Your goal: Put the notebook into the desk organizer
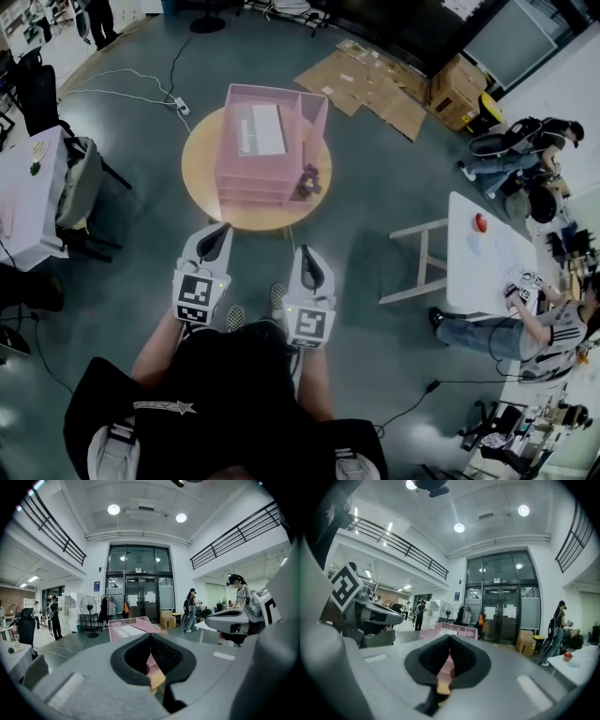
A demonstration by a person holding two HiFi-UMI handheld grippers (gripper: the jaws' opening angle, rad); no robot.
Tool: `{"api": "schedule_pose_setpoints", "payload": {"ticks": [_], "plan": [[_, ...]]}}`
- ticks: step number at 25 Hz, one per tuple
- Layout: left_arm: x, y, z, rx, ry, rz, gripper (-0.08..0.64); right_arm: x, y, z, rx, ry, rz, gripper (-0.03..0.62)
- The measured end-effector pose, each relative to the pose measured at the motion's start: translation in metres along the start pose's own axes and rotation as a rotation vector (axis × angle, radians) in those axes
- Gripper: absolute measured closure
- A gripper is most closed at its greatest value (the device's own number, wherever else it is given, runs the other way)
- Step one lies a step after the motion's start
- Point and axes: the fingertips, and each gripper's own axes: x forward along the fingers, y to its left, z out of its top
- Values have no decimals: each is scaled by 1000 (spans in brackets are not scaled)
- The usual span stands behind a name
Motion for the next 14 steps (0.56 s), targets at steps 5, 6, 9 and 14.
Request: {"api": "schedule_pose_setpoints", "payload": {"ticks": [5,6,9,14], "plan": [[-3,-1,1,1,2,6,549,-1,1,5,-1,-8,12,586],[-3,-1,1,1,3,7,551,-2,1,5,-3,-8,15,586],[-5,-4,1,2,4,10,551,-4,1,4,-3,-5,22,586],[-6,-5,-2,1,4,13,551,-5,2,3,10,-15,27,586]]}}
